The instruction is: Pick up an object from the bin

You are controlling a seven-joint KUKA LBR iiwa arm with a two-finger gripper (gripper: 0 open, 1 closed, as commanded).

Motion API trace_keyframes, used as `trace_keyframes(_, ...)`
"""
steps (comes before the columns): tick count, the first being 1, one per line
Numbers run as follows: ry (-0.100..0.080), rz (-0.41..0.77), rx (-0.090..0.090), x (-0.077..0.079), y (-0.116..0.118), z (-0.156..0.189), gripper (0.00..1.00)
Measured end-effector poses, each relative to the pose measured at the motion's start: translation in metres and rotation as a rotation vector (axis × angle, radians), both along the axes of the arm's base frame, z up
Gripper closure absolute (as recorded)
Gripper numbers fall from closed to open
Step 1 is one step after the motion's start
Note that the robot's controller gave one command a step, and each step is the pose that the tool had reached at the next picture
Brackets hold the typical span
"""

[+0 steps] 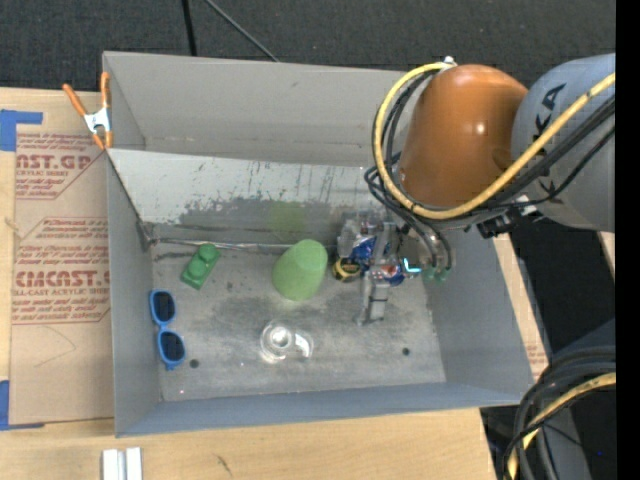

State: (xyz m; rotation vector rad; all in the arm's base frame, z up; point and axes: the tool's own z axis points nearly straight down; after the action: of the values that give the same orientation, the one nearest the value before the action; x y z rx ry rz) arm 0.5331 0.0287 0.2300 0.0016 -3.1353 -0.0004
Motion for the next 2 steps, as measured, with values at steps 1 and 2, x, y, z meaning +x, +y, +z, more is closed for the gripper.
trace_keyframes(1, -0.019, 0.113, 0.0, 0.003, -0.009, 0.135, 0.0)
trace_keyframes(2, 0.0, 0.278, 0.002, 0.013, -0.004, -0.072, 0.0)
